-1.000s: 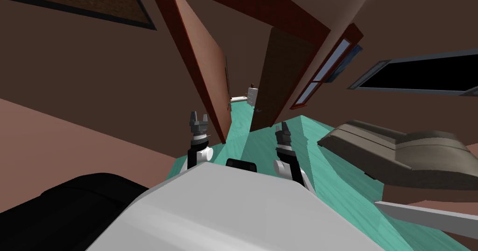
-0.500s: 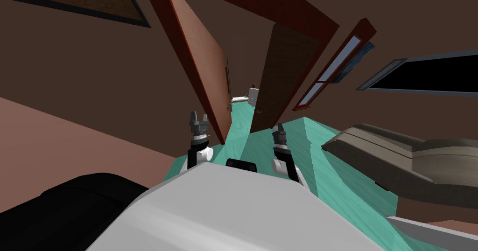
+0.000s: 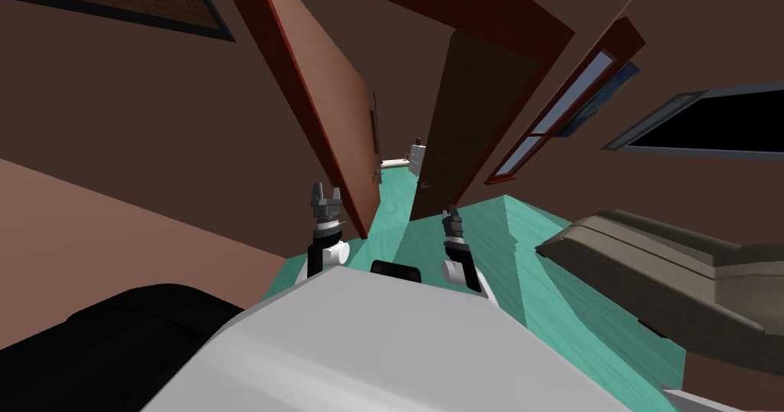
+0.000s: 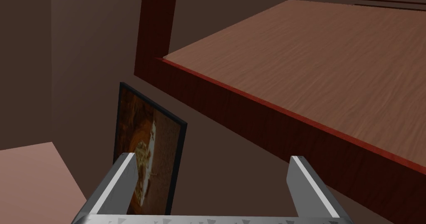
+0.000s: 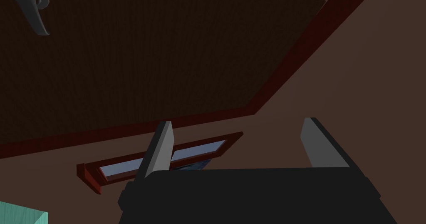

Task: Push the door open

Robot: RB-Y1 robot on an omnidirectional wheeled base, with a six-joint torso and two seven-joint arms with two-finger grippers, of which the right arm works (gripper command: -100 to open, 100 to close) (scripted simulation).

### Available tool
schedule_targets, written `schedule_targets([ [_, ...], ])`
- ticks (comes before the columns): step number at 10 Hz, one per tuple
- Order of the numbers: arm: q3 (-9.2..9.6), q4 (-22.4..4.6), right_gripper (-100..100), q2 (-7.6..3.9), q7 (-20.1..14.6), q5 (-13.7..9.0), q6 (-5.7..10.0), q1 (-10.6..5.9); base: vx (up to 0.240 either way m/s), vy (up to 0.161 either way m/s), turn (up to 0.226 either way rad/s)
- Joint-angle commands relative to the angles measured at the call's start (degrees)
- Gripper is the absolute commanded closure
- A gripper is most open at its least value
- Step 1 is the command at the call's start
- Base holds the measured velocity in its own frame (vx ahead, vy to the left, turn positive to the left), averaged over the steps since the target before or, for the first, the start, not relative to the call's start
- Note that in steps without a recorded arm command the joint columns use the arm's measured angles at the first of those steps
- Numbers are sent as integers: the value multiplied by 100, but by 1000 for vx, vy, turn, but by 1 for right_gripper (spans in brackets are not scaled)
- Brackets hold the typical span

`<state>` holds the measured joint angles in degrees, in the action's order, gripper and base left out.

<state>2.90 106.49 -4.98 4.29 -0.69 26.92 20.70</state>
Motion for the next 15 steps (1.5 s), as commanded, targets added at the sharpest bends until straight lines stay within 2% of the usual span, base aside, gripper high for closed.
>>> schedule_targets([
  [1,40,-235,-100,-11,-22,-14,83,-71,84,-100,68],
  [15,332,-2332,-100,-99,-249,-183,640,-874,82,-93,71],
])
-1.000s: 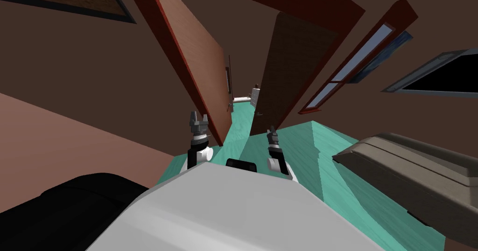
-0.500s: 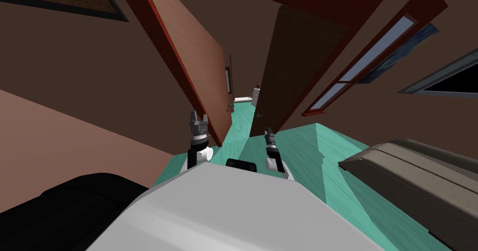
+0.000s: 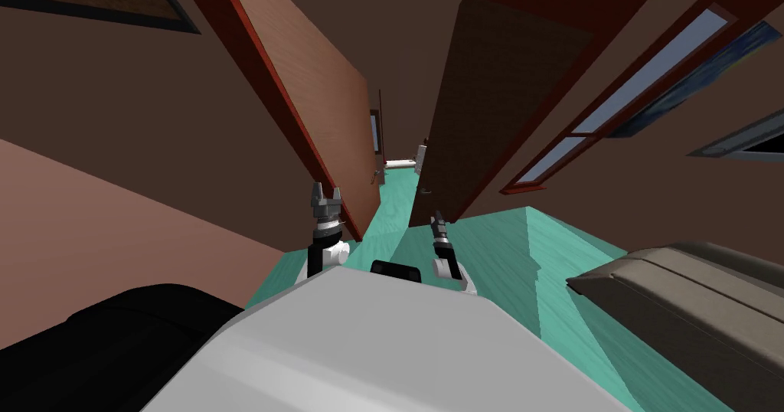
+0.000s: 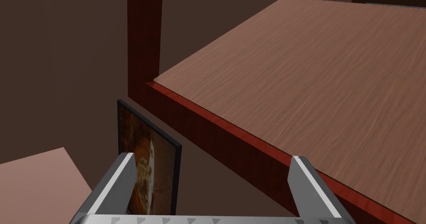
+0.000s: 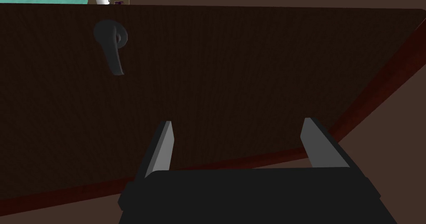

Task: Push the door open

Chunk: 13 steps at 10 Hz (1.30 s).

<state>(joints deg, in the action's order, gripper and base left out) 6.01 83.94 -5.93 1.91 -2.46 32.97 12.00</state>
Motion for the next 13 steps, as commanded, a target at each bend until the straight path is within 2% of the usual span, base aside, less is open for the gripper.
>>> schedule_targets([
  [1,42,-228,-100,-8,-28,-18,75,-62,83,-99,73],
  [7,166,-1106,-100,-23,-123,-89,309,-401,72,-102,72],
  [8,166,-1111,-100,-23,-123,-89,309,-401,58,-60,24],
  [13,262,-1801,-100,-27,-198,-144,493,-665,64,-82,63],
])
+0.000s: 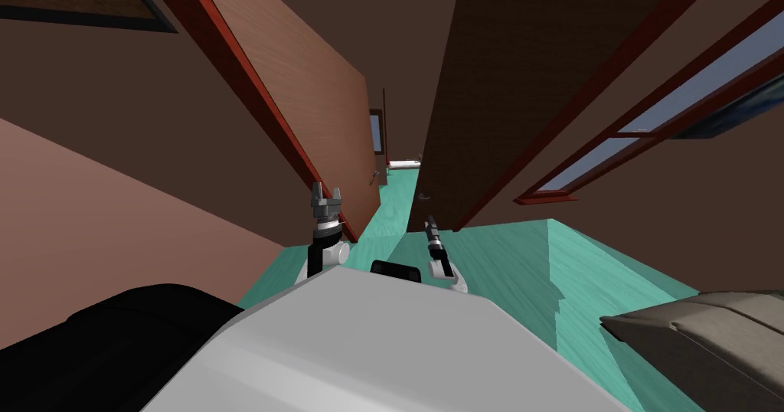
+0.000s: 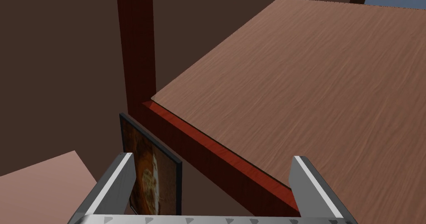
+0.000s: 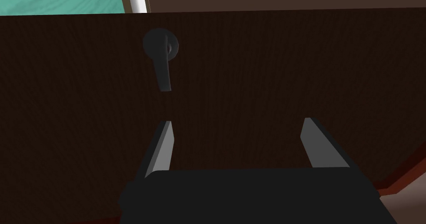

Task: Push the door open

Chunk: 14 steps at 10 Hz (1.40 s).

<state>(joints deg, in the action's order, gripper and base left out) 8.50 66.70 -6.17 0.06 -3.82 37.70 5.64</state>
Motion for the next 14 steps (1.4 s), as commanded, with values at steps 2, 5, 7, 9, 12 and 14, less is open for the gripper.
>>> schedule_targets([
  [2,47,-328,-100,-3,-40,-28,86,-125,66,-105,55],
  [5,100,-703,-100,-2,-80,-58,186,-269,78,-91,56],
  [7,130,-920,-100,0,-104,-75,243,-352,70,-89,60],
  [9,160,-1135,-100,1,-127,-92,300,-435,60,-86,50],
  [12,212,-1505,-100,6,-167,-122,399,-576,74,-114,63],
  [14,254,-1806,-100,11,-200,-146,479,-691,92,-90,62],
])
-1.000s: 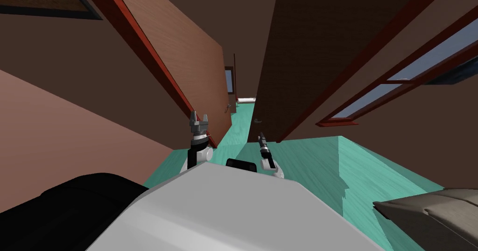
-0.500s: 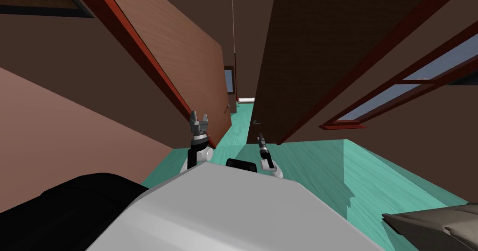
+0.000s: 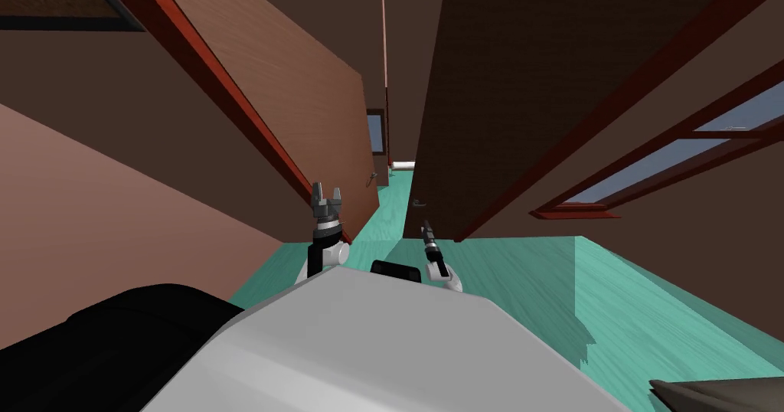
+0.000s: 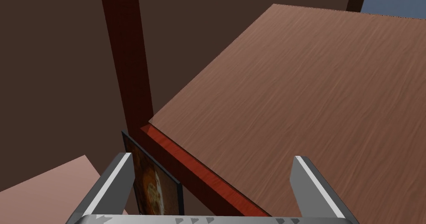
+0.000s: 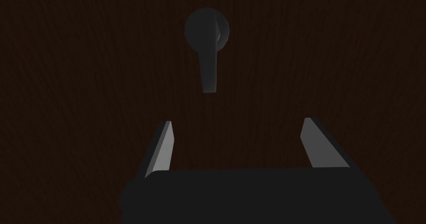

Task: Push the door open

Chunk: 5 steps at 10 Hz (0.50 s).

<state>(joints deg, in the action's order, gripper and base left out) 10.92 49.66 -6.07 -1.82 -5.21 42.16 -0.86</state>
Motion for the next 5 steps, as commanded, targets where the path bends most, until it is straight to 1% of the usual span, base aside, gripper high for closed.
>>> schedule_targets([
  [1,20,-162,-100,2,-19,-12,49,-64,72,-90,44],
  [4,62,-465,-100,9,-52,-37,130,-180,67,-85,44],
  [5,54,-385,-100,-1,-50,-32,101,-150,35,-36,11],
])
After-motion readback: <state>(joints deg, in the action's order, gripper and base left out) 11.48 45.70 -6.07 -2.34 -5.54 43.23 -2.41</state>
